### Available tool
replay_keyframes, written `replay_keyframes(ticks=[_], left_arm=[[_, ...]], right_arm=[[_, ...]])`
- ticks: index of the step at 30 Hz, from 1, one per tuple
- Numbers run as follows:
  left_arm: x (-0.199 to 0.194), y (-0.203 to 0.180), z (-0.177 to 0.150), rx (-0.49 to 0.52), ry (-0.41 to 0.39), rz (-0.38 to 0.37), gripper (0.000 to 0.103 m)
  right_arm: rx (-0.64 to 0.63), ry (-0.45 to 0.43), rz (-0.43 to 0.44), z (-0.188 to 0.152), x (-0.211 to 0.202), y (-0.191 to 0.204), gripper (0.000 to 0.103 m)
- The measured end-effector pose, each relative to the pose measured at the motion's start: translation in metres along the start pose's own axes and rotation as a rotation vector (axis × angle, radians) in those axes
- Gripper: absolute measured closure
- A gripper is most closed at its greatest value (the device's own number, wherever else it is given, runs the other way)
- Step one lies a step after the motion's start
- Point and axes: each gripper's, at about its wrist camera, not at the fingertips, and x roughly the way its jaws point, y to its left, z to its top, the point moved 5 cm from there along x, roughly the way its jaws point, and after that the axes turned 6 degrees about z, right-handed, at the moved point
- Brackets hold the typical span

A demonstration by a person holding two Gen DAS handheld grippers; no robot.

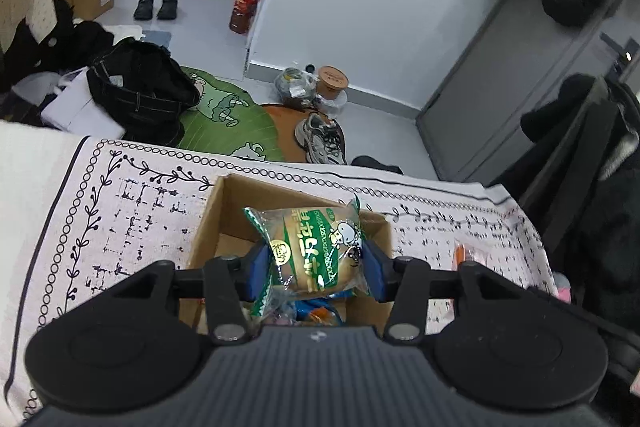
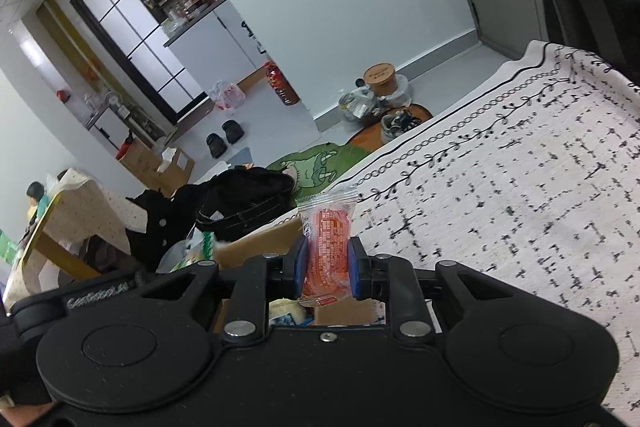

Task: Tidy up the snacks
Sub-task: 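Carry the green bun and orange packet into the box and release both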

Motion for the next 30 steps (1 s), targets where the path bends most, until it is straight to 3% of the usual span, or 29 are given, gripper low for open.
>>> replay_keyframes(ticks=[12,19,22,24,30], left_arm=[[0.020,0.022,0.008,-0.100,-0.063,-0.029,0.048],[0.024,0.031,0.005,-0.118,-0.043,-0.033,0.045],[0.026,0.034,0.003,-0.119,-0.027,-0.036,0.045],[0.026,0.036,0.002,-0.118,-0.026,-0.034,0.045],[0.021,0.037,0.003,-0.108,-0.020,-0.028,0.035]], right_arm=[[-0.010,0.038,0.035,-0.013,0.020,0.021,0.082],[-0.013,0.065,0.049,-0.021,0.028,0.029,0.082],[-0.020,0.067,0.059,-0.022,0.029,0.032,0.076],[-0.023,0.058,0.061,-0.021,0.028,0.034,0.066],[0.000,0.039,0.026,-0.018,0.014,0.024,0.055]])
